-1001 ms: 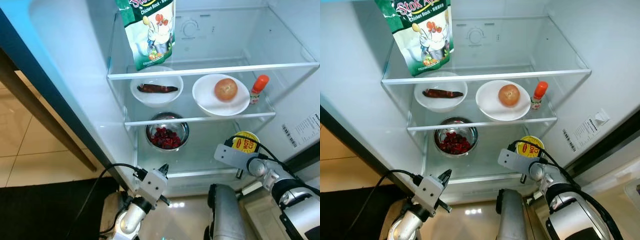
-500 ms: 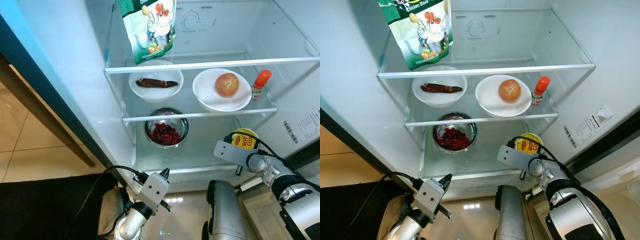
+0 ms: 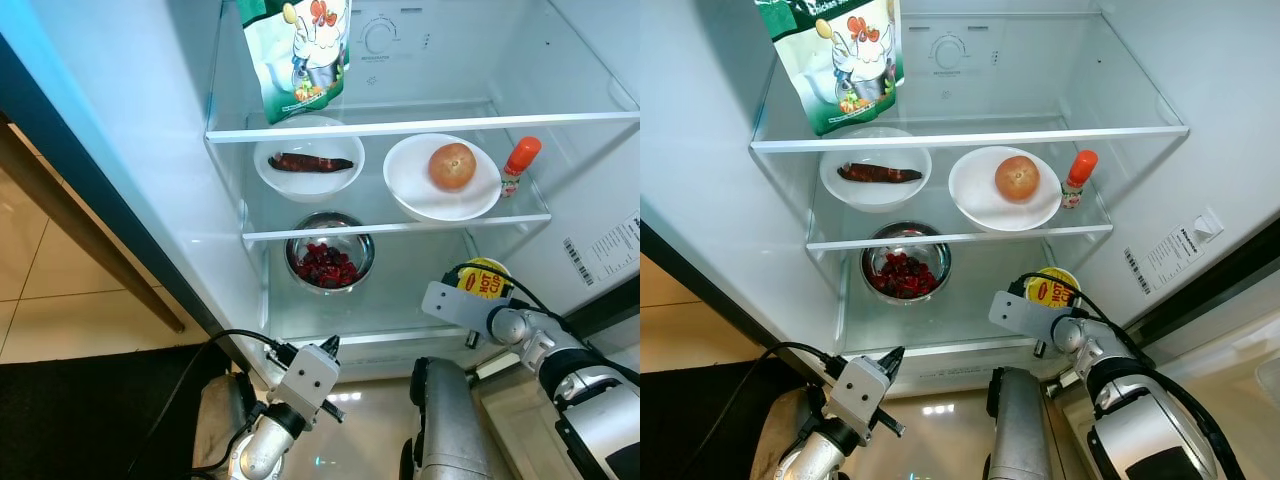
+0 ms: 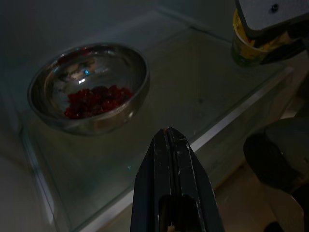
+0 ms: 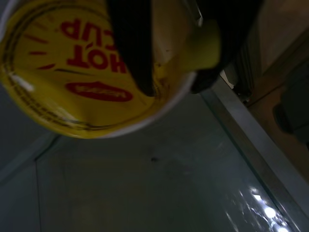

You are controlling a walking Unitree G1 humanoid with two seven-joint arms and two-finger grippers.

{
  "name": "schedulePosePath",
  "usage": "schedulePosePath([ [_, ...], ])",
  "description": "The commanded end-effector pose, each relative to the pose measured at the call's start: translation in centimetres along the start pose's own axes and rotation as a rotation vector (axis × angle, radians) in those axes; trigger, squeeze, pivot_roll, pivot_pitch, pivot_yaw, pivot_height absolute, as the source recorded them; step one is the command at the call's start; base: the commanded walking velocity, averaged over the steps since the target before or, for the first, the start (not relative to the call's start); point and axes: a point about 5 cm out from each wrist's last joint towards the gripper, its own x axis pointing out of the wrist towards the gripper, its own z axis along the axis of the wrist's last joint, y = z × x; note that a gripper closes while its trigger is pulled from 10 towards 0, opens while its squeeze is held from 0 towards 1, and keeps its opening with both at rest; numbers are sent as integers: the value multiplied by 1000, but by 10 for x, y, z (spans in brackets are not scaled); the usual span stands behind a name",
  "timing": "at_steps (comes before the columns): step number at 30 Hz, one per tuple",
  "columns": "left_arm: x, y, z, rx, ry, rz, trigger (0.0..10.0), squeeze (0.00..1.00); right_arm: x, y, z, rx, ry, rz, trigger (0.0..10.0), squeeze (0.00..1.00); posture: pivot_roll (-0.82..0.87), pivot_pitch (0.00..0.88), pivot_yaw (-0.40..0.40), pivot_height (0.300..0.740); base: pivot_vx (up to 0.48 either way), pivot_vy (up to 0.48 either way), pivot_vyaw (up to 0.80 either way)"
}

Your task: Restocking fridge

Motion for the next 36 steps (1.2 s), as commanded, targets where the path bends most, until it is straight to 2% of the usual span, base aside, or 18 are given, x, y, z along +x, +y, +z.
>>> schedulePosePath([
  [1,-6,-3,-5,2,35,-16,10000,0,0,-2,1,24,-13,-15,10000,941,12,332,-35,415,0,0,0],
  [4,-5,-3,-5,2,35,-16,10000,0,-1,-6,2,23,-22,-29,10000,922,12,328,-36,415,0,0,0],
  [5,-4,-3,-4,2,34,-17,10000,0,-2,-12,4,24,-35,-53,10000,510,9,323,-36,415,0,0,0],
  [7,-4,-3,-4,2,34,-17,10000,0,-2,-12,4,24,-35,-53,10000,510,9,323,-36,415,0,0,0],
  [9,-2,-3,-4,3,32,-17,10000,0,-3,-21,6,23,-48,-76,10000,133,3,316,-37,415,0,0,0],
  [10,-2,-3,-4,3,32,-17,10000,0,-3,-21,6,23,-48,-76,10000,133,3,316,-37,415,0,0,0],
  [11,-1,-3,-4,3,31,-18,10000,0,-5,-26,6,23,-55,-91,10000,0,0,313,-37,415,0,0,0],
  [17,1,-3,-4,2,30,-20,10000,0,-7,-37,6,14,-64,-117,10000,0,-10,303,-37,415,0,0,0],
  [22,4,-5,-3,1,25,-24,10000,0,-11,-47,0,-62,-16,-140,10000,0,-12,299,-38,415,0,0,0],
  [28,4,-4,-3,2,25,-24,10000,0,-11,-47,-2,-76,0,-128,10000,0,-12,299,-38,415,0,0,0],
  [36,4,-5,-3,2,25,-24,10000,0,-9,-37,-5,-95,16,-79,10000,0,-8,301,-38,415,0,0,0],
])
